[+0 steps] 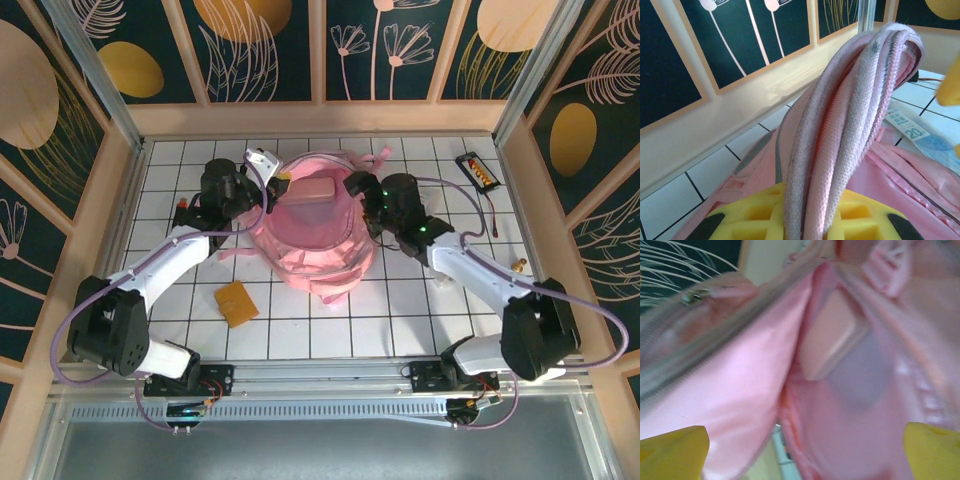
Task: Pack the student bag
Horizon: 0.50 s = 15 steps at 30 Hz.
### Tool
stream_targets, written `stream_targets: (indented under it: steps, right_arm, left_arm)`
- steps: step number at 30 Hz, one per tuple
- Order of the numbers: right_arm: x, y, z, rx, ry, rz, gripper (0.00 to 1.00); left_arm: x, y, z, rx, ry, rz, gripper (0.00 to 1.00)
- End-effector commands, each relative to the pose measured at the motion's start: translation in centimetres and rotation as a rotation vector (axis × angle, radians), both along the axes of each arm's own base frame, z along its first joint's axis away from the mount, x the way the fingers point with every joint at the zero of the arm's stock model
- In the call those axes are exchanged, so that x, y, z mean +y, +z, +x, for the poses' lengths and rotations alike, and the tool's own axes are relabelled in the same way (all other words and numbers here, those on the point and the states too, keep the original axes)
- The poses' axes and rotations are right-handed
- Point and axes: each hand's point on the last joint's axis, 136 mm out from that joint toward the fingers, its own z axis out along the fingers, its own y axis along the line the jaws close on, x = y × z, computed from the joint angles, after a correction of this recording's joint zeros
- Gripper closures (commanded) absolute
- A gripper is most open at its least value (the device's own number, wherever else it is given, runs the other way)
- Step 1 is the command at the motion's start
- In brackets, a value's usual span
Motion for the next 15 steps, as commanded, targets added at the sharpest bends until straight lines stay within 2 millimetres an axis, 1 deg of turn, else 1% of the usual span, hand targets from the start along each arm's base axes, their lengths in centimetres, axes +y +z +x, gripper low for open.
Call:
stream_targets:
  steps: [1, 3, 5, 7, 8, 12, 13, 15]
  right_arm:
    - [-2.9, -4.8, -3.8, 0.094, 0.177, -0.304, 0.01]
    - [-5.9, -4.8, -4.1, 0.076, 0.148, -0.429, 0.01]
    - [-8.2, -4.3, -3.6, 0.032, 0.147, -0.475, 0.01]
    - [-9.4, -4.3, -2.9, -0.011, 0.222, -0.45, 0.01]
    - [-10.4, -4.8, -2.2, -0.002, 0.244, -0.443, 0.02]
    - [-16.4, -7.7, 1.4, 0.096, 0.151, -0.591, 0.02]
    - [-17.4, -8.1, 2.4, 0.097, 0.141, -0.594, 0.03]
    - [-19.2, -9.7, 4.0, 0.13, 0.114, -0.586, 0.05]
  left_arm:
    - [-0.7, 6.9, 0.3, -0.238, -0.02, -0.099, 1.0]
    - [-0.7, 6.7, 0.4, -0.232, -0.018, -0.098, 1.0]
    - [-0.6, 6.2, 0.5, -0.223, -0.011, -0.091, 1.0]
    - [-0.6, 5.7, 0.7, -0.21, -0.003, -0.083, 1.0]
    - [-0.6, 5.6, 0.8, -0.206, -0.003, -0.084, 1.0]
    - [-0.8, 5.5, 0.5, -0.192, -0.022, -0.104, 1.0]
    - [-0.9, 5.6, 0.4, -0.192, -0.026, -0.108, 1.0]
    - [-0.8, 5.6, 0.3, -0.186, -0.025, -0.113, 1.0]
